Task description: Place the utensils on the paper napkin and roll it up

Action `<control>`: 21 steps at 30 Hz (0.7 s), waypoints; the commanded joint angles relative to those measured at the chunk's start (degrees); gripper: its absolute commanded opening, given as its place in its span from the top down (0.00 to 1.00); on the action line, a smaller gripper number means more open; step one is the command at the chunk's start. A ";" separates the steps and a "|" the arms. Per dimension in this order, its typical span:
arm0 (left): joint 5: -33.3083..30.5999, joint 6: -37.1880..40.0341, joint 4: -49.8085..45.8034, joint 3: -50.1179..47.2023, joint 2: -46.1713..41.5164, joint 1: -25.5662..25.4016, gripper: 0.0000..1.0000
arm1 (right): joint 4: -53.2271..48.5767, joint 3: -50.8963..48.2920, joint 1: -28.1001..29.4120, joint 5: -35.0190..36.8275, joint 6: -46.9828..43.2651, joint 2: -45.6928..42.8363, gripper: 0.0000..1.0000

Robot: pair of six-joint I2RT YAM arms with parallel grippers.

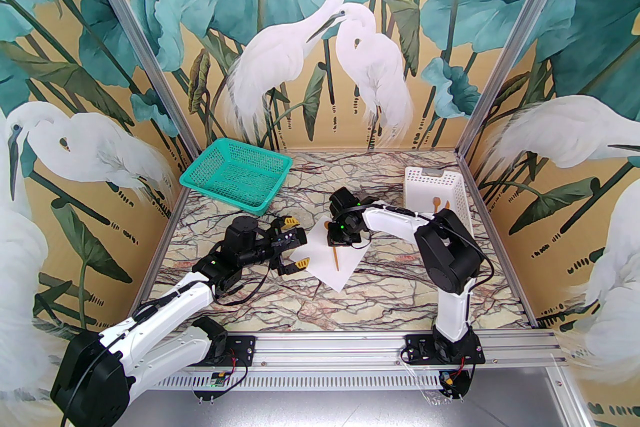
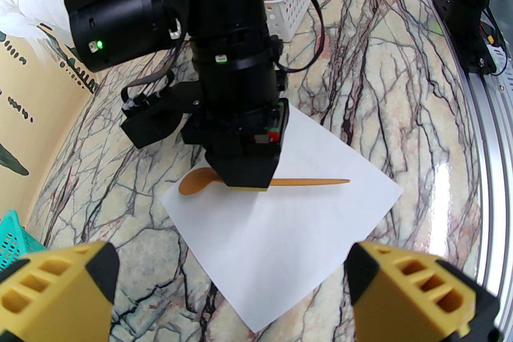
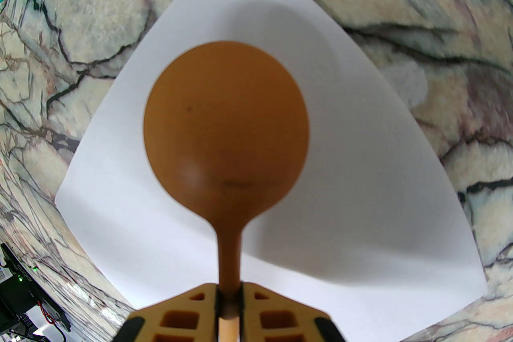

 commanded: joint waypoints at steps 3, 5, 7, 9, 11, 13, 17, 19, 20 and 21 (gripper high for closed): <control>1.92 0.97 -1.21 -0.61 -0.15 0.14 0.01 | -0.14 2.18 0.68 0.94 0.59 1.83 0.84; 2.08 0.92 -1.25 -0.63 -0.15 0.14 0.01 | -0.26 2.55 0.77 0.89 0.56 2.26 0.84; 2.18 0.88 -1.21 -0.62 -0.21 0.14 0.01 | -0.36 2.69 0.85 0.97 0.71 2.68 0.84; 2.25 0.88 -1.21 -0.68 -0.17 0.14 0.01 | -0.34 2.91 0.85 0.98 0.75 3.12 0.84; 2.27 0.87 -1.24 -0.60 -0.23 0.14 0.01 | -0.44 3.00 0.98 1.22 0.87 3.56 0.84; 2.37 0.88 -1.30 -0.63 -0.24 0.14 0.01 | -0.47 2.99 0.94 1.43 0.97 3.86 0.84; 2.53 1.04 -1.36 -0.68 -0.24 0.14 0.01 | -0.16 2.73 0.95 2.16 1.61 4.30 0.84; 2.61 1.05 -1.43 -0.69 -0.24 0.14 0.01 | 0.02 2.61 0.99 2.28 1.70 4.41 0.83; 2.69 1.01 -1.45 -0.73 -0.24 0.18 0.01 | 0.05 2.58 0.94 2.29 1.78 4.45 0.84; 2.70 1.05 -1.40 -0.75 -0.24 0.14 0.01 | 0.04 2.58 0.94 2.34 1.81 4.50 0.83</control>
